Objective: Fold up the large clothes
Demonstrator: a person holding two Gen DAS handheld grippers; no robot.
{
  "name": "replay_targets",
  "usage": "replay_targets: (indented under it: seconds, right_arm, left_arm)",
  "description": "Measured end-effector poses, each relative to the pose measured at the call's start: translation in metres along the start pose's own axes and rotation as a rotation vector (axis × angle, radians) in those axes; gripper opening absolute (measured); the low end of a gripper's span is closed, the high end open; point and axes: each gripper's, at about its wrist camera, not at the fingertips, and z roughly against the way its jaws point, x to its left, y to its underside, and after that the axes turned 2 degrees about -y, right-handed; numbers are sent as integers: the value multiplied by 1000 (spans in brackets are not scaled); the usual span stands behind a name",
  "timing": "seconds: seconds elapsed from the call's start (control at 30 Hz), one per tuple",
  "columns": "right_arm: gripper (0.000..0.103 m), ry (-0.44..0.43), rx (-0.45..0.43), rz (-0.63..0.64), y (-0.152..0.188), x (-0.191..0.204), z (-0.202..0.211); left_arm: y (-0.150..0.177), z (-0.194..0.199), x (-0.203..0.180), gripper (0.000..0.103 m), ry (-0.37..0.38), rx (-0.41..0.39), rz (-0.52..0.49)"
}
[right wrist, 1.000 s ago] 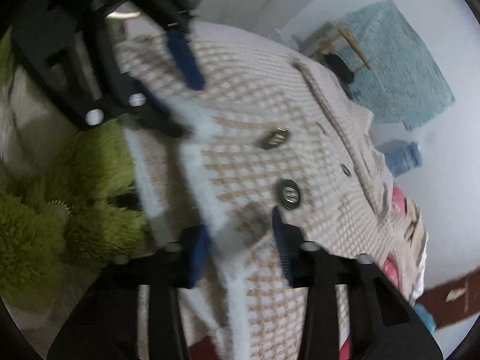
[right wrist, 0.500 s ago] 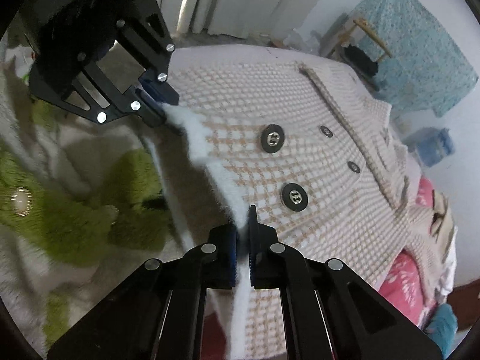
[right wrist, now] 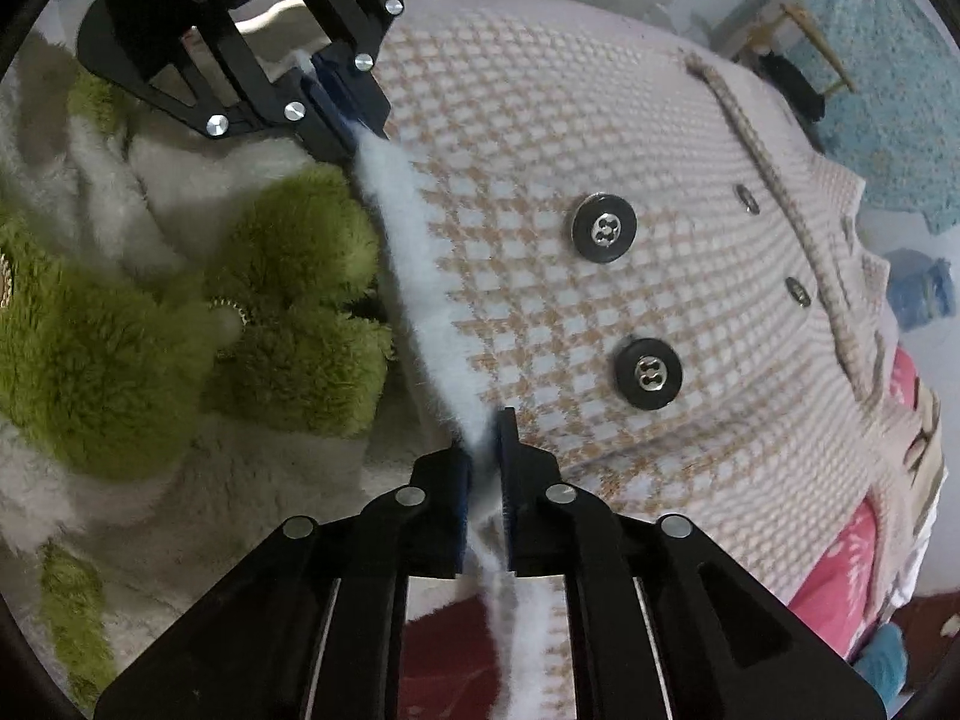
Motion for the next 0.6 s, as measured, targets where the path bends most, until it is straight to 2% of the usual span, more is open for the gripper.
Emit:
replay_targets:
  seconds: [0.1,0.17,0.23,0.33,0.4,0.47,0.53,0.6]
  right_arm:
    - [27,-49,-8,-57,0,-5,7]
    - [31,-81,-24,-117,2,-9,15]
    - [38,-126,-54,-207,7,-18,27]
    - [42,-178,-136,-401,20,-46,49]
    - [47,-195,-210,-528,27,-67,58]
    - [49,-182,-274,-654,31,-92,56]
    - [49,-156,-292,-739,31,-111,49]
    - [49,-145,-314,-810,29,-129,40]
  left_arm:
    - [1,10,10,14,59,2,76]
    - [8,20,19,23,91,4,144]
    - [18,33,31,28,133,-5,236]
    - [28,53,53,30,160,-54,381]
    - [34,61,67,31,146,-93,461]
    - [34,55,89,32,96,-112,543]
    - [33,41,116,32,37,-113,634]
    - [34,29,142,32,19,-114,737]
